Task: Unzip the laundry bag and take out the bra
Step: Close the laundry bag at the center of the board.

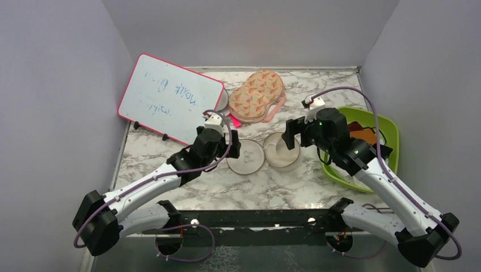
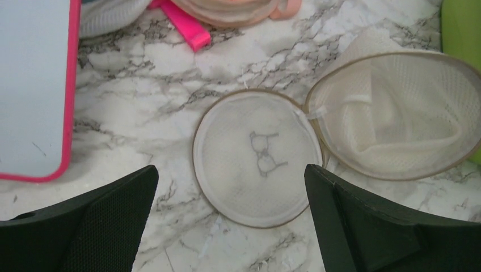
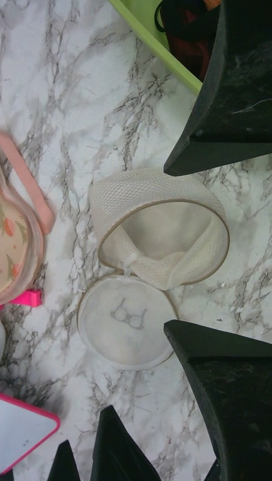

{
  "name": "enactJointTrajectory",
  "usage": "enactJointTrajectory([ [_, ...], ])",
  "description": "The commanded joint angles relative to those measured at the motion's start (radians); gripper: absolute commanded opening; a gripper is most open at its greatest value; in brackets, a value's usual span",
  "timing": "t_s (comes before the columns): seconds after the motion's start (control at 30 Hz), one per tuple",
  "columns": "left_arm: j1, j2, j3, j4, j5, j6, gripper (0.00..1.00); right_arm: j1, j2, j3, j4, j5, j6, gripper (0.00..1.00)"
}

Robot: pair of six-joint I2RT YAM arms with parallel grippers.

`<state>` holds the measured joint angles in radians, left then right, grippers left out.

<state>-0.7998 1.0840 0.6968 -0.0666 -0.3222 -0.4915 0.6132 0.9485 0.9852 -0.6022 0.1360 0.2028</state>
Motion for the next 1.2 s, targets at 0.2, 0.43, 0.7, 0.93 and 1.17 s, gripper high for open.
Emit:
enactJointTrajectory([
  [0.2,-0.002,-0.023,-0.039,-0.162,0.159,-0.068,0.93,0.002,0.02,-0.045,0.036,-0.034,-0.055,0.99],
  [0.43,-0.004,0.171,0.039,-0.17,0.13,0.019,0.76,0.002,0.006,-0.057,0.038,-0.03,-0.066,0.99],
  [0.7,-0.019,0.314,0.081,-0.132,0.066,0.082,0.64,0.002,0.0,-0.062,0.037,-0.05,-0.053,0.99],
  [0.93,-0.042,0.424,0.12,-0.131,-0.083,0.146,0.54,0.002,0.005,-0.067,0.033,-0.059,-0.052,0.99],
  [1.17,-0.039,0.475,0.095,-0.103,-0.041,0.079,0.5,0.002,0.004,-0.073,0.035,-0.063,-0.047,0.99],
])
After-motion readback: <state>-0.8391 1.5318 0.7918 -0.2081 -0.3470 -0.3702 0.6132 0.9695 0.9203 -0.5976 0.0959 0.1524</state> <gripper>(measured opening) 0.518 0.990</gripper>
